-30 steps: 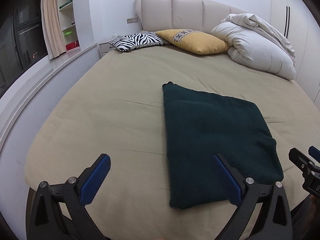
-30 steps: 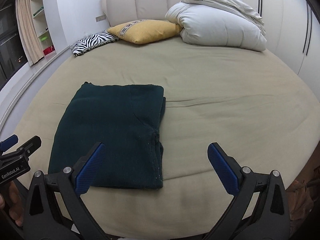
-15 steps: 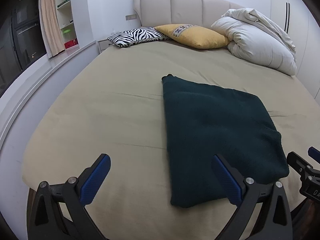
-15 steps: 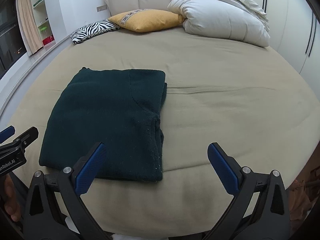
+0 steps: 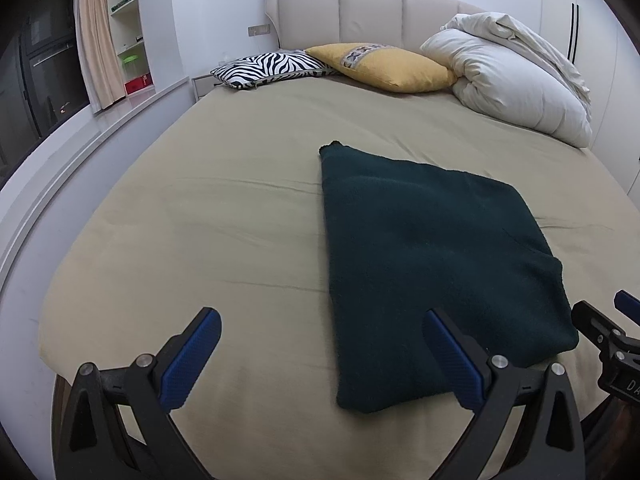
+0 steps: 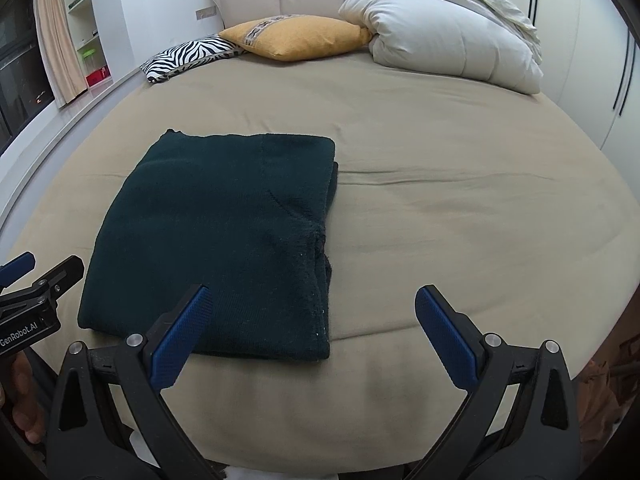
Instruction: Fold small clothes
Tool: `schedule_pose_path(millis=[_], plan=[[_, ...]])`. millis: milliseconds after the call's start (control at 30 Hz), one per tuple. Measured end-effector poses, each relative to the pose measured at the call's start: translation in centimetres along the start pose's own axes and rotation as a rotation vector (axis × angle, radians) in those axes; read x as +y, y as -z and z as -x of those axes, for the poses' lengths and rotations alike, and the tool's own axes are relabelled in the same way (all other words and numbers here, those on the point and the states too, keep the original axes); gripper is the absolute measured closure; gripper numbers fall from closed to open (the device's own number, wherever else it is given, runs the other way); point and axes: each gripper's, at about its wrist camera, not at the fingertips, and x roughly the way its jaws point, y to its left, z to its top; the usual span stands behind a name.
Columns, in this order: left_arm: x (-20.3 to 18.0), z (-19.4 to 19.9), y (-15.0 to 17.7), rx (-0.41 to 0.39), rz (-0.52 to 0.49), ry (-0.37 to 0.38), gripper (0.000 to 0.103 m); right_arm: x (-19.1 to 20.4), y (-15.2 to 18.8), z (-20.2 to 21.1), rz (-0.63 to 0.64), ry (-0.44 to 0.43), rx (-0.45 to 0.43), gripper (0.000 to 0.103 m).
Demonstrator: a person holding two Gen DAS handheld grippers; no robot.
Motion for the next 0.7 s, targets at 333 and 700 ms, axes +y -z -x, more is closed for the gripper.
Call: schedule_pose_path(millis=[333,700], plan=[[0.00,-0.30,0.07,0.005,-0.001,0.002,0.000,0.13,-0.02,-0.06,0.002,0.000,0.002,0.000],[0.13,-0.41,0.10,0.007,0.001,0.005,0.000,0.32,0.13,-0.19,0.004,-0.002,0.008,0.000]])
